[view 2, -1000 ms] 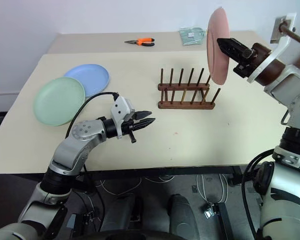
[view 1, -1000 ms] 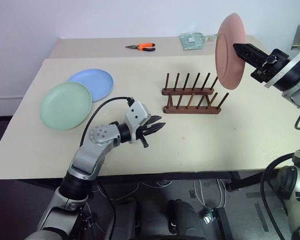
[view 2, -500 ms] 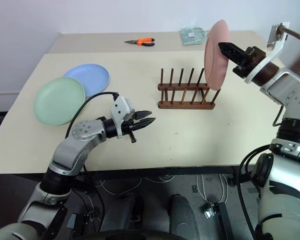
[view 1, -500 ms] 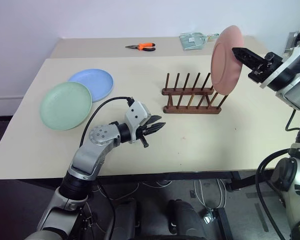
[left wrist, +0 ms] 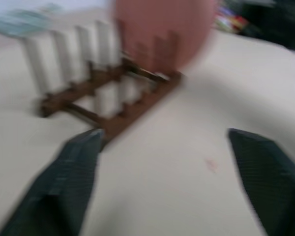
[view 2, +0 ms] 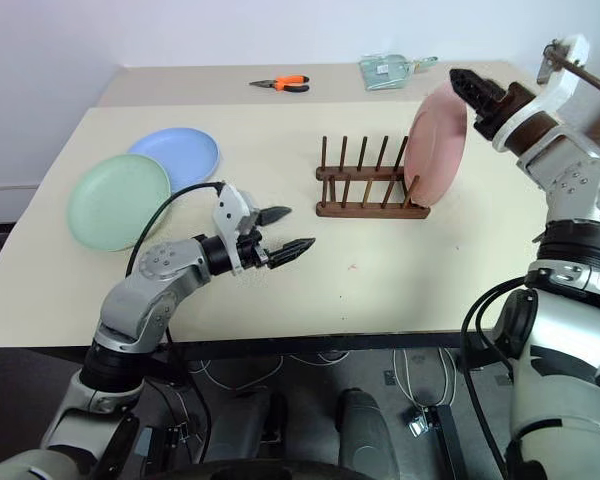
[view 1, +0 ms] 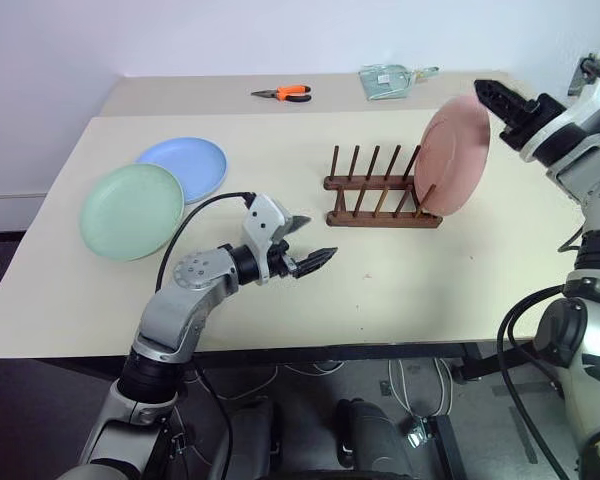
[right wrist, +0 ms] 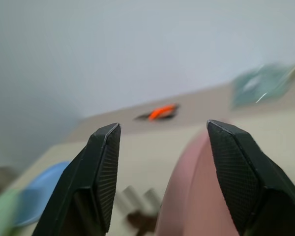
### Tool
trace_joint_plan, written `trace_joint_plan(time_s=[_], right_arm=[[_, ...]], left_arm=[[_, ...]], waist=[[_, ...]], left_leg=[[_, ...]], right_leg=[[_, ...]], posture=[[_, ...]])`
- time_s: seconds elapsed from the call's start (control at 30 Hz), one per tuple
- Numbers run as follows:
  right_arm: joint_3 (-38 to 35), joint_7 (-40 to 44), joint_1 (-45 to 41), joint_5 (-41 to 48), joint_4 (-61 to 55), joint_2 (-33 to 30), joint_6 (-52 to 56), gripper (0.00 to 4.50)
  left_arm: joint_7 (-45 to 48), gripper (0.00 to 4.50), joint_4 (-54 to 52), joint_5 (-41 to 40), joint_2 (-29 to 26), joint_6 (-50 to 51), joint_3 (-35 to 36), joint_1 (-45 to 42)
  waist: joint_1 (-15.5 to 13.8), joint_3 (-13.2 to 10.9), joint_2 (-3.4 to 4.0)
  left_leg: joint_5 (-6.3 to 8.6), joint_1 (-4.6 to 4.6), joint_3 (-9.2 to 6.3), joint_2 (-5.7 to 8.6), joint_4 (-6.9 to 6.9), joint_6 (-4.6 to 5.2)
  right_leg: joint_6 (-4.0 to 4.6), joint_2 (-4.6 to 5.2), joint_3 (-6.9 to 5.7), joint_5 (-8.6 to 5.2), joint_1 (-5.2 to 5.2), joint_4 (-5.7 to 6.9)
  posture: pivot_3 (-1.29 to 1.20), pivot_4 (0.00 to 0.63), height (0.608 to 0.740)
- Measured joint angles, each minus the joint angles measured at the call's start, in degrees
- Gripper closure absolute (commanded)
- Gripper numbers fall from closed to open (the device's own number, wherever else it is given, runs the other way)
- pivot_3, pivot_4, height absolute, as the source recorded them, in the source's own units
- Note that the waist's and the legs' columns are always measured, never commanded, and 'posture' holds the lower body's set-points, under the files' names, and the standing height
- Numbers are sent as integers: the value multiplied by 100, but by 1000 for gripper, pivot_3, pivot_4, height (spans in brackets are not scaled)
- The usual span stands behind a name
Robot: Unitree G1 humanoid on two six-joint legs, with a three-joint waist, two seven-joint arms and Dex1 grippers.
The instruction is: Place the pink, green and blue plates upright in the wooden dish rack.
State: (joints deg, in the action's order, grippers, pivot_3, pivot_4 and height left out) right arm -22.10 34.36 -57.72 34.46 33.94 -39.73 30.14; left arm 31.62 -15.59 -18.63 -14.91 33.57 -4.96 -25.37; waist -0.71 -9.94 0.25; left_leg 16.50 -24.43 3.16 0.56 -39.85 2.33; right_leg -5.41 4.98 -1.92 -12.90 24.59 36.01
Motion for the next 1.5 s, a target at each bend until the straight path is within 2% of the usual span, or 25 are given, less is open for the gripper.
trace_joint_plan(time_s=[0.13,0.23,0.3,0.37,0.47,0.53,0.83,0.97,1.0,1.17,1.37,1.43,1.5], right_arm=[[368,222,81,-536,-811,-183,-820,1584],[957,832,491,-800,-2226,-394,-1085,1584],[1469,1262,949,-864,-3165,-410,-1081,1584],[2096,1598,1500,-844,-4048,-323,-897,1584],[3035,1945,2144,-861,-4803,-145,-569,708],[3341,2066,2305,-953,-5075,-141,-503,23],[3851,1944,2602,-1574,-5535,149,-615,23],[3846,1890,2731,-1673,-5626,149,-616,0],[3845,1876,2783,-1718,-5630,149,-616,0],[3819,1769,2873,-1862,-5647,150,-616,0],[3697,1727,3007,-1951,-5685,135,-652,0],[3636,1757,3004,-1941,-5683,135,-630,0],[3599,1770,2926,-1944,-5659,140,-630,0]], left_arm=[[-1711,130,290,350,242,-17,1182,-536],[-3138,130,540,728,154,235,2258,-781],[-3679,130,577,896,3,582,2746,-690],[-3926,130,573,943,-129,955,3081,-460],[-4155,72,509,867,-85,1464,3528,-233],[-4236,72,374,791,-59,1713,3744,-153],[-4605,72,171,141,830,3005,4697,-317],[-4757,1300,255,-101,954,3120,5113,-596],[-4832,1930,296,-202,1030,3108,5303,-693],[-5087,4372,403,-460,1203,2968,5661,-832],[-5151,4455,425,-654,1277,2580,5598,-840],[-4992,4455,363,-682,1268,2271,5401,-782],[-4665,4455,146,-658,1139,1897,4917,-620]], waist=[[23,-1,0],[86,0,-2],[120,0,-8],[129,0,-10],[41,-11,-29],[-29,-17,-40],[-6,-8,-67],[-3,-8,-66],[-12,-8,-67],[-13,-7,-67],[2,-6,-69],[-1,-6,-69],[1,-7,-70]], left_leg=[[0,1,0,-3,2,0],[0,5,-1,-18,4,0],[-1,6,-4,-19,6,-2],[-2,7,-5,-20,6,-4],[-5,1,-12,-12,-4,-10],[-3,0,-22,1,-8,-13],[-12,2,-29,7,-4,-39],[-12,4,-28,7,2,-39],[-12,4,-28,7,2,-38],[-11,4,-28,8,2,-37],[-11,5,-26,8,8,-37],[-11,5,-27,8,10,-37],[-11,4,-25,8,10,-39]], right_leg=[[-4,-10,1,0,3,3],[-8,-30,2,-3,3,3],[-10,-29,0,-4,1,4],[-10,-27,0,-4,-2,6],[-9,-11,-7,-4,0,8],[-8,6,-14,-4,-4,9],[-7,15,-16,-3,-2,7],[-6,15,-16,-3,-1,7],[-6,15,-16,-3,-2,6],[-6,16,-16,-3,-2,6],[-5,16,-15,-3,1,5],[-5,15,-15,-3,2,5],[-3,16,-14,-2,2,3]], posture=[[0,150,740],[0,150,740],[0,150,740],[0,150,740],[0,150,740],[0,150,740],[0,150,740],[0,150,740],[0,150,740],[0,150,740],[0,150,740],[0,150,740],[0,150,740]])
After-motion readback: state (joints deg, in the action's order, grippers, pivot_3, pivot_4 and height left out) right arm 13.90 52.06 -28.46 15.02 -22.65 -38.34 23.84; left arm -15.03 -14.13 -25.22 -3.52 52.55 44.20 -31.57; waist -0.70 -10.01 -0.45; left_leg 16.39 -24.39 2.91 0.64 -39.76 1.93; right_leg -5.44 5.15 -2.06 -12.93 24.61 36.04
